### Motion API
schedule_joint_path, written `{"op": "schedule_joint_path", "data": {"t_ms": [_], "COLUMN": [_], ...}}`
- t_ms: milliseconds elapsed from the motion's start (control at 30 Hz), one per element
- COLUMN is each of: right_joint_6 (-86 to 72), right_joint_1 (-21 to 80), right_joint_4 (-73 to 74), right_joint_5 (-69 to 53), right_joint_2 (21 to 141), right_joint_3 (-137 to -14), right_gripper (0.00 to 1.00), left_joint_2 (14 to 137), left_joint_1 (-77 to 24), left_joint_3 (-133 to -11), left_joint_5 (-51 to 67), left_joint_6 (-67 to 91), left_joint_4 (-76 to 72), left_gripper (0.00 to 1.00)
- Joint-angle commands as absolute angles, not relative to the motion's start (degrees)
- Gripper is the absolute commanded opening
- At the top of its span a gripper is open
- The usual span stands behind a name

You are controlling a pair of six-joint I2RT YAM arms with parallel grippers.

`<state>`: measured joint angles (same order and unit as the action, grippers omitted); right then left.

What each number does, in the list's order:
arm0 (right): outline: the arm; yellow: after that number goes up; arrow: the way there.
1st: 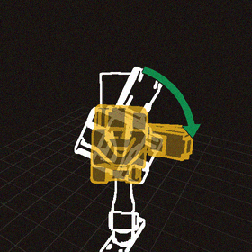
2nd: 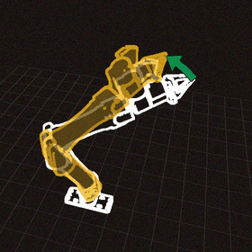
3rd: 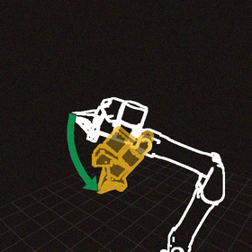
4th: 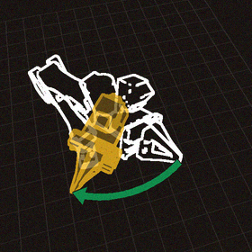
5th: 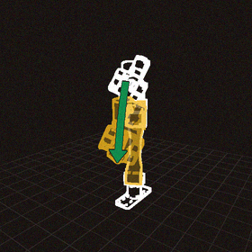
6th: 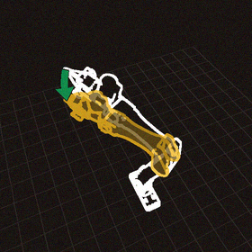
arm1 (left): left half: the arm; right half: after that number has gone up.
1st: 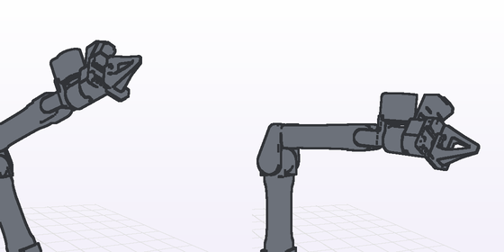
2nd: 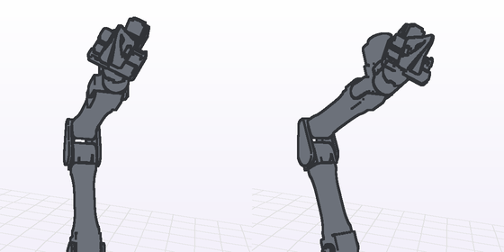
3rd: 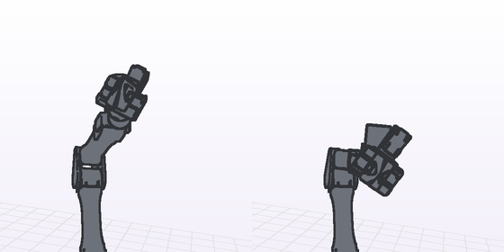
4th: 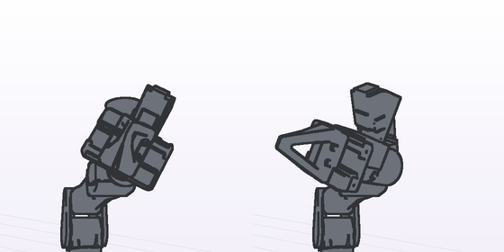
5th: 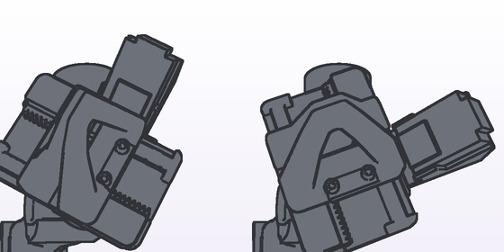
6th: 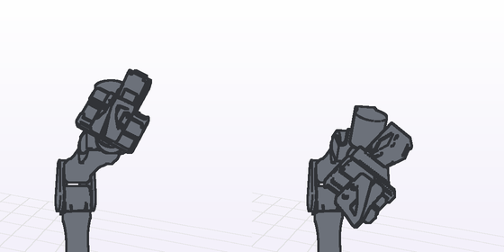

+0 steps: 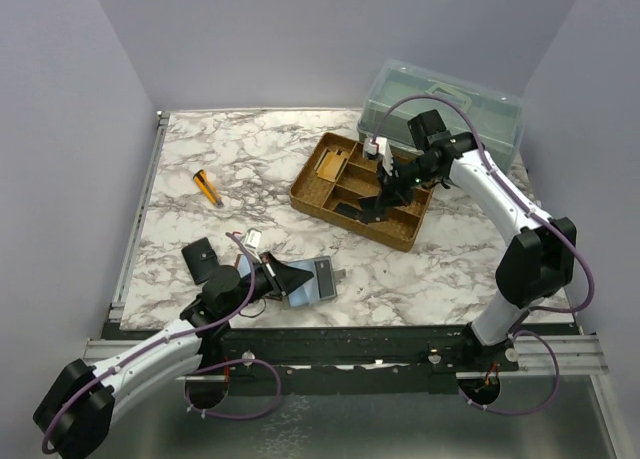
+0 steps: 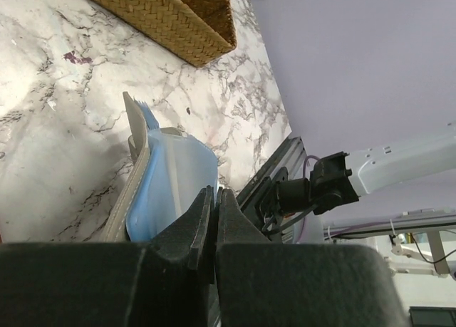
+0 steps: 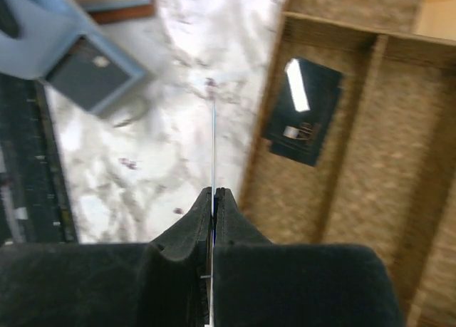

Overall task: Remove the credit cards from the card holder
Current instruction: Place the credit card in the storage box.

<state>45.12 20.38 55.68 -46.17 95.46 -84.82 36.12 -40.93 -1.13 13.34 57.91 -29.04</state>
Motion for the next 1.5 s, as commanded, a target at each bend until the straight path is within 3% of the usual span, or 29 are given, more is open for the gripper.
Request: {"op": "schedule_joint_path", "data": {"t_ms": [0, 533, 1467], "right_joint_6": [50.7, 53.9, 51.8], "right_joint_1": [20.4, 20.7, 23.2], "right_joint_4": [63.0, 76.1, 72.3], "right_joint_5": [-31.1, -28.4, -23.5], "right_joint_2": [101.8, 121.5, 122.9], "right_joint_3": [-94.2, -111.5, -106.4], "right_gripper": [0.00, 0.05, 0.10], "left_joint_2": [38.0, 48.0, 58.0], "left_joint_1": [-40.5, -40.3, -40.1], "left_joint_3": [-3.7, -5.0, -5.2], "left_joint_5": [16.2, 22.7, 24.4], "left_joint_6": [56.8, 53.9, 54.0], "left_joint_4": [-33.3, -42.3, -51.6], "left_gripper": [0.00, 0.00, 0.00]}}
